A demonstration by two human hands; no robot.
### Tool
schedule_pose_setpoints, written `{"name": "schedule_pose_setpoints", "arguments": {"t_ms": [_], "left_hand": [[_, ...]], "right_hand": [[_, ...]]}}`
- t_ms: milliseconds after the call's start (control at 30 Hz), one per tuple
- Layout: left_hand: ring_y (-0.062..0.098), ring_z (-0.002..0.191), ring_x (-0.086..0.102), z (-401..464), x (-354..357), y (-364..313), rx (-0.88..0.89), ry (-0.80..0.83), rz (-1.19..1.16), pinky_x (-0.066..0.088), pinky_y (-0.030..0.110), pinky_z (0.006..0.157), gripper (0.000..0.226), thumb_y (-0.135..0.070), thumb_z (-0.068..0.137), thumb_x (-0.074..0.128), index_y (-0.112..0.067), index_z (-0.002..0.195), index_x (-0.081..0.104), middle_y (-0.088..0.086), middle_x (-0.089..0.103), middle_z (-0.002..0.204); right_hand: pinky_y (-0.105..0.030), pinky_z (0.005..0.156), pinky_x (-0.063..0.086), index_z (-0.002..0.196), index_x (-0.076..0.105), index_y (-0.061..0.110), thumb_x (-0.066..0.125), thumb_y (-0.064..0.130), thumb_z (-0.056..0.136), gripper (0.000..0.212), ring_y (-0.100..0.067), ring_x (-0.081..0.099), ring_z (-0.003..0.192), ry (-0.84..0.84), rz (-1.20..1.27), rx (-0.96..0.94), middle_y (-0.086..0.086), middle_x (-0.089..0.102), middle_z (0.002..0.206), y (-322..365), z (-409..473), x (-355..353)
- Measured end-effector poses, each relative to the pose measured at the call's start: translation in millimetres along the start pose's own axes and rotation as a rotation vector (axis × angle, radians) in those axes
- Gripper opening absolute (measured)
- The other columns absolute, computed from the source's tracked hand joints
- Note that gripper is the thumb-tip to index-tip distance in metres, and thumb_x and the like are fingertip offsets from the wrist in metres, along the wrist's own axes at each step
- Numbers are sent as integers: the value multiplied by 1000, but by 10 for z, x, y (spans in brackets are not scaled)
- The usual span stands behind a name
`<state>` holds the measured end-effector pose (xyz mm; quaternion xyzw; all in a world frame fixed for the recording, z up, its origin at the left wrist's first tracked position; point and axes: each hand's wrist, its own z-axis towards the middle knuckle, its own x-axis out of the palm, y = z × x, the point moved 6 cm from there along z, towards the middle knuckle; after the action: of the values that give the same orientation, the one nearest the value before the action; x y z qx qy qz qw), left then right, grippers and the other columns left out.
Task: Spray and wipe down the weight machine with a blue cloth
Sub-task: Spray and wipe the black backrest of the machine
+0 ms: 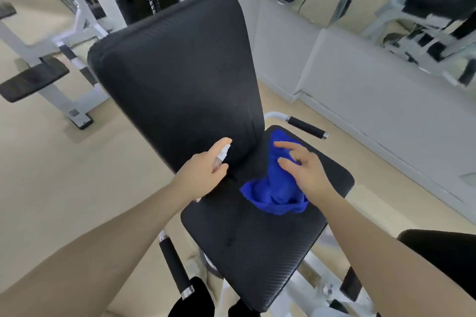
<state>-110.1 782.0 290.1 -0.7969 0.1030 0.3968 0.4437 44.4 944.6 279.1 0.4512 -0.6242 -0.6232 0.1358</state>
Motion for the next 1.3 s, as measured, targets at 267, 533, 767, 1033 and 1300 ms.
{"name": "schedule_pose_setpoints", "arguments": {"t_ms": [267,533,767,1033,1300], "left_hand": [[13,39,14,-25,-693,-505,176,-458,822,11,20,37,74,-10,79,61,-29,140,26,4,32,77],[17,45,20,188,-1274,-739,206,-455,1168,23,29,43,74,0,79,51,-25,138,13,10,39,91],[19,52,30,404,-905,-742,124,-199,1096,17,31,39,78,4,82,48,-23,143,8,15,38,105],[19,53,37,197,-225,-265,38,-78,1074,35,27,47,84,-1,75,54,-33,143,14,10,42,99],[20,50,42,-105,115,348,-170,66,939,54,32,55,80,9,71,58,-20,135,19,9,32,87]], "right_hand": [[-29,73,45,86,50,18,42,33,98,21,-14,58,71,-163,447,320,2,62,77,640,353,11],[-36,75,52,106,49,14,60,30,89,26,-21,60,83,-162,414,313,-5,60,96,849,480,187],[-32,71,45,105,47,16,53,27,92,18,-15,52,75,-209,335,320,0,53,88,696,496,133],[-32,69,45,89,48,17,53,22,90,8,-18,50,74,-272,276,395,-4,53,86,221,345,-85],[-27,64,41,112,45,13,52,27,93,25,-13,50,75,-230,179,444,2,52,87,-170,226,12]]}}
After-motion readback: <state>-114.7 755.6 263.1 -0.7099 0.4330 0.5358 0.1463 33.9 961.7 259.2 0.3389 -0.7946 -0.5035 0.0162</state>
